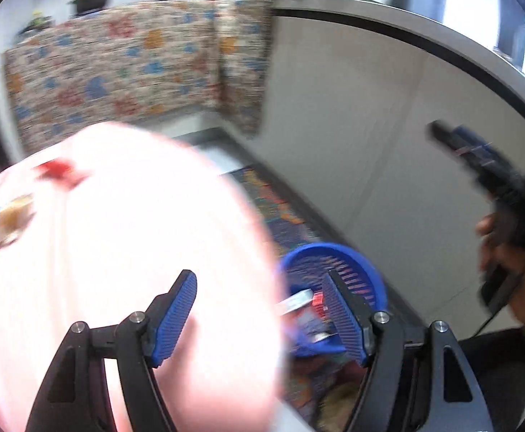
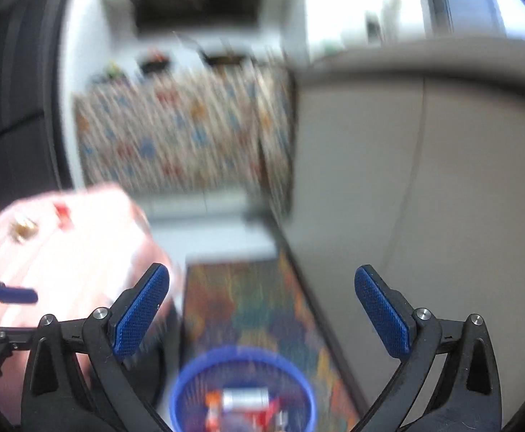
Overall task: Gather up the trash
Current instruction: 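Move both tools back over the table toward the remaining trash, then grasp the white-and-yellow snack bag with the left tool and lift it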
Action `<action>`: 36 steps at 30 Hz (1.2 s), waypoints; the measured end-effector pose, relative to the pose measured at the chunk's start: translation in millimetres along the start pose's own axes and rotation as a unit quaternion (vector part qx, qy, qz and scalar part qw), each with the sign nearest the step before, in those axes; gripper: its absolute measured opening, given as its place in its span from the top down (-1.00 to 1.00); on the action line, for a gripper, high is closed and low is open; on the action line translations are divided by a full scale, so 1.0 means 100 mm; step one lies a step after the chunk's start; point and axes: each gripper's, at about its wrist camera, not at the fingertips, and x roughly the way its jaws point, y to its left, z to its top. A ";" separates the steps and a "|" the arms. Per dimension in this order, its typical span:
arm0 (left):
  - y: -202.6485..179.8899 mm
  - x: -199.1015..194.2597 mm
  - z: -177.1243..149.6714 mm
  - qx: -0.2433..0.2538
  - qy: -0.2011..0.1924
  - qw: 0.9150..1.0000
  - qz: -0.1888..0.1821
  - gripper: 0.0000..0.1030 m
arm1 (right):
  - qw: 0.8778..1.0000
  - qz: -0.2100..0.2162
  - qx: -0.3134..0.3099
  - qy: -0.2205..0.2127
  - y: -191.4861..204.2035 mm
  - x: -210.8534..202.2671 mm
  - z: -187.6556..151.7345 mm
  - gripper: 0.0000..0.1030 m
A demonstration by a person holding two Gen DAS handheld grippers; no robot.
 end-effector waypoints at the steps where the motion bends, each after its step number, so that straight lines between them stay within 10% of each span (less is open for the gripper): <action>1: 0.16 -0.07 -0.07 -0.006 0.000 1.000 0.020 -0.43 | 1.000 0.015 -0.007 -0.002 0.14 -0.02 0.04 -1.00; 7: 1.21 -0.30 -0.45 -0.060 0.021 0.991 0.122 -0.43 | 0.985 0.128 -0.044 0.103 1.28 0.27 0.08 -1.00; 15: 2.27 -0.19 -0.49 -0.111 0.037 0.982 0.150 -0.51 | 0.927 0.216 -0.112 0.285 2.83 1.04 -0.42 -0.99; 22: 2.78 0.16 -0.20 -0.082 0.063 0.985 0.142 -1.00 | 0.926 0.205 -0.121 0.294 3.08 1.36 -0.60 -0.99; 32: 3.03 0.66 0.38 -0.043 0.062 0.987 0.145 -1.00 | 0.934 0.197 -0.112 0.275 3.18 1.31 -0.56 -0.99; 34: 3.03 0.70 0.44 -0.034 0.054 0.987 0.149 -0.76 | 0.935 0.197 -0.111 0.275 3.18 1.32 -0.56 -0.99; 36: 3.01 0.67 0.44 -0.048 0.043 0.992 0.112 -0.06 | 0.935 0.196 -0.111 0.274 3.18 1.31 -0.56 -0.99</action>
